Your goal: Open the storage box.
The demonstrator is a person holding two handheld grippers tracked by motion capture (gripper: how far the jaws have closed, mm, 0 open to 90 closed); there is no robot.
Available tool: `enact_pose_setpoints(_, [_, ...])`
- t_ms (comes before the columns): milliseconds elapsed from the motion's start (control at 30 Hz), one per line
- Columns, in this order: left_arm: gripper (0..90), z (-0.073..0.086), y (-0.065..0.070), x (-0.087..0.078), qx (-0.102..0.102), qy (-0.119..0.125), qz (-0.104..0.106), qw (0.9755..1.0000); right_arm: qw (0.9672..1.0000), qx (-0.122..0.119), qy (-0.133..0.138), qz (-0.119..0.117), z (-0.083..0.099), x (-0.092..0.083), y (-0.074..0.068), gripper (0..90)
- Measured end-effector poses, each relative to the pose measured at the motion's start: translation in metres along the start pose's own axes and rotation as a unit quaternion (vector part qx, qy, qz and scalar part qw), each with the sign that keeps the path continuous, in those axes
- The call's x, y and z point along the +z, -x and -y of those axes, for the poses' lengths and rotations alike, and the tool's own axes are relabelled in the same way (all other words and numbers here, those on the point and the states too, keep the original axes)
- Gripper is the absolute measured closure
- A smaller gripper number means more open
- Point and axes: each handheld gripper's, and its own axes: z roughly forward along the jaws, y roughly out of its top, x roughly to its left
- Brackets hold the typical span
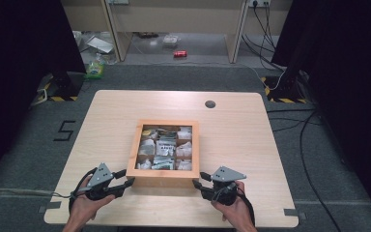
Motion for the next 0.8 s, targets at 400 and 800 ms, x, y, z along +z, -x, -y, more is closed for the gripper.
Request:
enact_pose_setpoints(400, [60.7,-0.005,0.0,-0.003,0.002,0.003,-0.004,1.0,1.0,-0.001,0.007,0.003,-0.003,0.001,-0.001,61.3])
enact_pose_setpoints(800, [60.4,-0.033,-0.006,-0.011,-0.016,0.033,-0.006,0.9993,0.9984,0.013,0.052,0.017,-0.026,-0.011,0.003,52.7])
